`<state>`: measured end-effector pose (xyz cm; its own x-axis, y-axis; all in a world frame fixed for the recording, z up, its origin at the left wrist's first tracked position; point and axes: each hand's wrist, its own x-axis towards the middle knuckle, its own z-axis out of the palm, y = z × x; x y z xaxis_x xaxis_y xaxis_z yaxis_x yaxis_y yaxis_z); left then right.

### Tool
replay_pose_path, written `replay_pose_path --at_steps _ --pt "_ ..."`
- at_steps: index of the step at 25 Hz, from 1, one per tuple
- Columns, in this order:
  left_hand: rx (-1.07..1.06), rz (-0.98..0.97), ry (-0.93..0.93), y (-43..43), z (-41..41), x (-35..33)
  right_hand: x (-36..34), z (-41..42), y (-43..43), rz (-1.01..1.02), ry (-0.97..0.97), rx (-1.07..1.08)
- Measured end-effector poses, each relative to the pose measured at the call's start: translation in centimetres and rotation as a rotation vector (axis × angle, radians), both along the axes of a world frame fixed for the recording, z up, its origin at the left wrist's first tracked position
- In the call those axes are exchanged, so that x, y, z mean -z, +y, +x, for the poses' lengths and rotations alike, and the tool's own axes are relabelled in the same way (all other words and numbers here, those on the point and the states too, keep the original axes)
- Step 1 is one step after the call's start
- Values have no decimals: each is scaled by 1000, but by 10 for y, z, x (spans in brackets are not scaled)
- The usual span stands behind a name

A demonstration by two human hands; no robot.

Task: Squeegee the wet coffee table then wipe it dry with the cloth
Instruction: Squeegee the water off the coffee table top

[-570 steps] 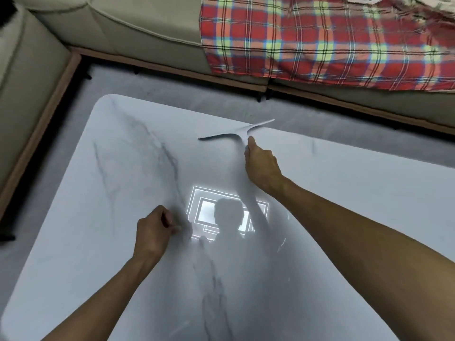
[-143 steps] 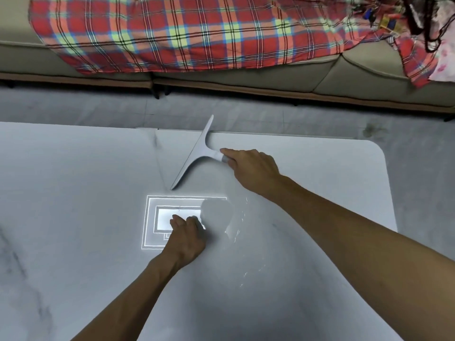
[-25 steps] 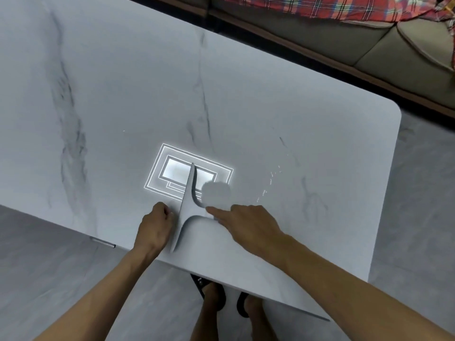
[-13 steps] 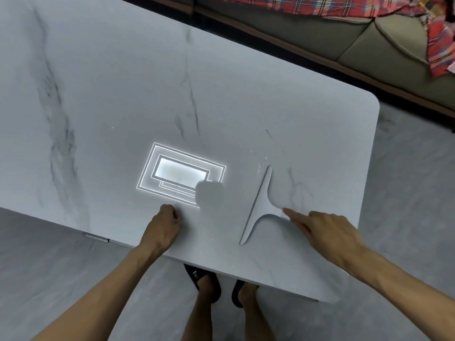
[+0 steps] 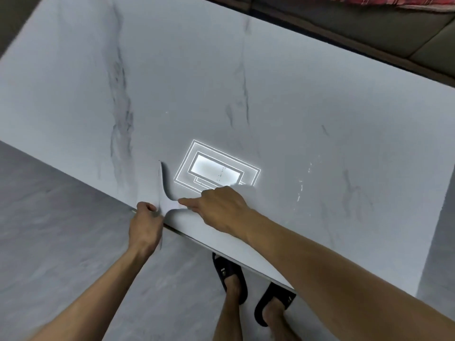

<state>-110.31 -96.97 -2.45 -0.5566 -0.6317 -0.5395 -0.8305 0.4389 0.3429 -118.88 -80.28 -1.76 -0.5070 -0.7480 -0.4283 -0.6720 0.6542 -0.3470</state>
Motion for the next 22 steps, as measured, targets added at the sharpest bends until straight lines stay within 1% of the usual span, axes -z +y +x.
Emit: replay_pose_path --at_steps 2,4,9,13,15,16,18,20,22 --pt "44 50 -45 3 1 1 4 0 8 -19 -7 53" --pt "116 91 -83 14 -1 2 5 3 37 -39 4 137" --pt "374 223 -203 69 -3 5 -11 19 170 36 2 380" --pt "458 297 -225 115 1 4 -30 41 269 142 26 486" --pt "459 293 -212 132 6 -1 -42 50 298 197 62 501" --pt "445 271 -184 139 9 -5 -47 52 305 193 58 510" --pt "357 213 -101 144 17 -12 -53 54 296 122 35 497" --pt "222 180 -18 143 26 -20 -49 56 264 40 20 394" --pt "162 154 17 140 36 -26 -37 66 223 -15 13 253"
